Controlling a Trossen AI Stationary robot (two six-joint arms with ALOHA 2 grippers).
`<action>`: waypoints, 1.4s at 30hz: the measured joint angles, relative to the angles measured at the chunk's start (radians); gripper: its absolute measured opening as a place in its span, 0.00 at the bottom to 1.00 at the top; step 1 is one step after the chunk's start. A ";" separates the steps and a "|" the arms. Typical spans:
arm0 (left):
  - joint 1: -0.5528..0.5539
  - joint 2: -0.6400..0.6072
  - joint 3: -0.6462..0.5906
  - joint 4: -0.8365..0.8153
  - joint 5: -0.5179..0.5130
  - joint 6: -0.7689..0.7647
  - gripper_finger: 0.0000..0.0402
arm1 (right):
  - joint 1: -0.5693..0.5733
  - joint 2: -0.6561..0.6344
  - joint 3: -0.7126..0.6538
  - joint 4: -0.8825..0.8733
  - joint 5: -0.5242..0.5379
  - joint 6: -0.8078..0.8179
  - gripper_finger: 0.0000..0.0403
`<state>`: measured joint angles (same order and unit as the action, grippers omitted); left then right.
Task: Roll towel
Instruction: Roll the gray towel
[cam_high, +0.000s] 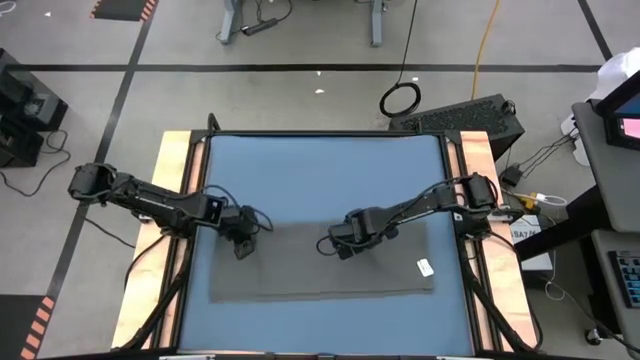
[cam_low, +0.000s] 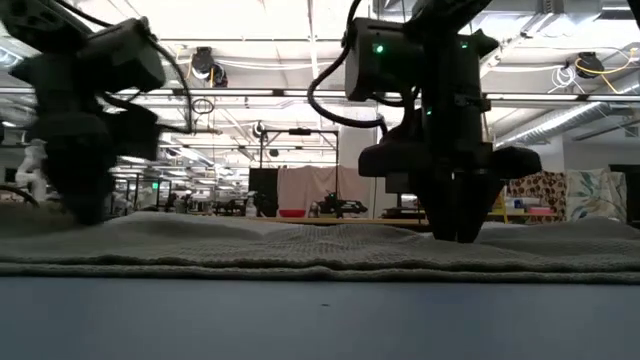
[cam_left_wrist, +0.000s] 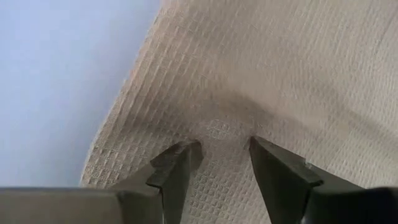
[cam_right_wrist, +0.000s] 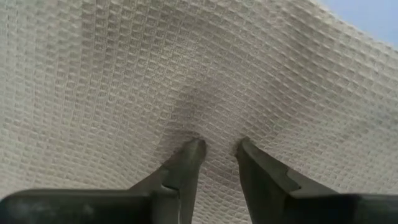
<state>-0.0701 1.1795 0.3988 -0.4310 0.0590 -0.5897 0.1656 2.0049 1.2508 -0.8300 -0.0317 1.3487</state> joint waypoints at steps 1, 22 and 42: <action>0.004 0.001 0.011 0.004 -0.020 0.008 0.44 | 0.007 -0.006 -0.001 0.001 0.017 0.019 0.27; -0.121 -0.165 0.336 -0.560 0.052 -0.004 0.44 | 0.018 -0.125 -0.002 0.023 -0.089 -0.108 0.27; 0.162 -0.009 0.328 -0.691 0.069 0.128 0.55 | -0.093 -0.393 0.002 -0.032 -0.023 -0.358 0.27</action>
<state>0.0919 1.1705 0.7269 -1.1215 0.1277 -0.4621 0.0723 1.6119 1.2530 -0.8615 -0.0549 0.9912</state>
